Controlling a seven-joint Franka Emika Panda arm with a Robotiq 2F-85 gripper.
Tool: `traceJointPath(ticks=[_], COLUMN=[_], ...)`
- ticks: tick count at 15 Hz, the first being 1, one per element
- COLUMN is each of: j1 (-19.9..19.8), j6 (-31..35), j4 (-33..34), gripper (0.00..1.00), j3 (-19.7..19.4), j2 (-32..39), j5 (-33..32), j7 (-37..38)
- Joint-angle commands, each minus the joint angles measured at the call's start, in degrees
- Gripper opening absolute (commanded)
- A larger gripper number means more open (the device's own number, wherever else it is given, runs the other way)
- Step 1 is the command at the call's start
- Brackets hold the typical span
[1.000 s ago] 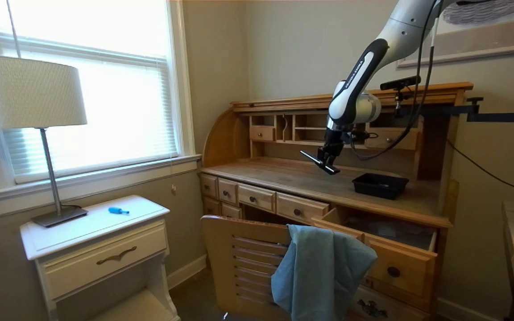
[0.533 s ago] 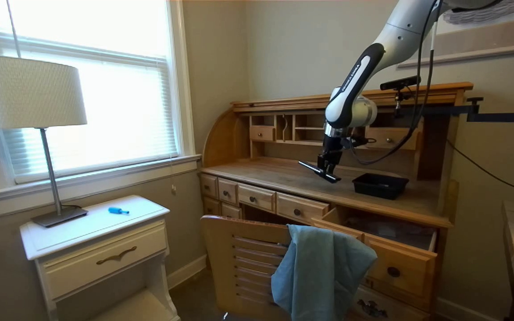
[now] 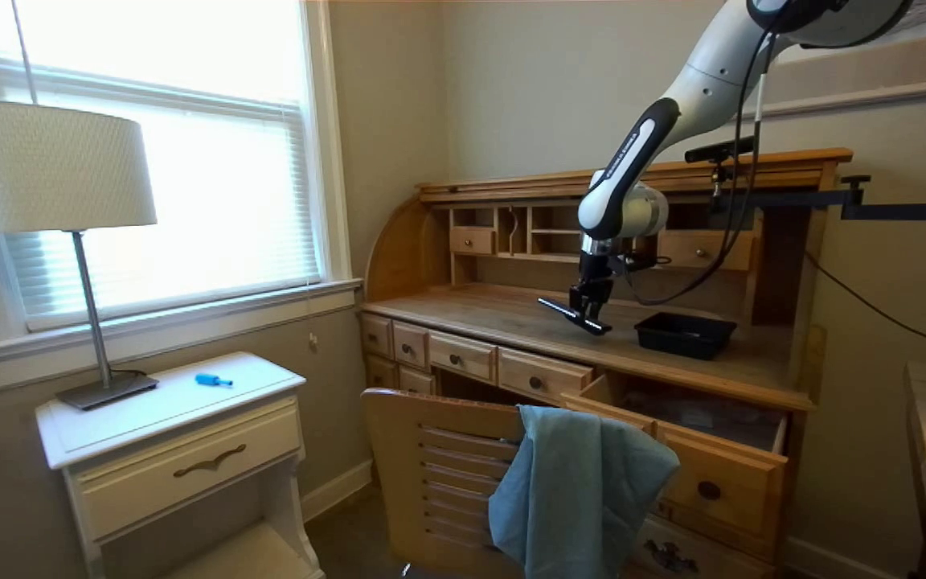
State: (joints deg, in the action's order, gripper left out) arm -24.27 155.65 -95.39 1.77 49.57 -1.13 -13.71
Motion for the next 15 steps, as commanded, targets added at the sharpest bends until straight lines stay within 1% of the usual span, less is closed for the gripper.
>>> traceJointPath(ticks=[1,8,15], j1=[1.3,4.1,5.8], j6=[-2.1,-7.4,-13.0], j4=[5.5,11.3,17.0], gripper=[0.31,0.31,0.31], j3=[-1.6,-5.5,-8.0], j2=[3.5,6.9,9.6], j5=[2.0,0.7,0.2], j7=[1.2,4.3,6.0])
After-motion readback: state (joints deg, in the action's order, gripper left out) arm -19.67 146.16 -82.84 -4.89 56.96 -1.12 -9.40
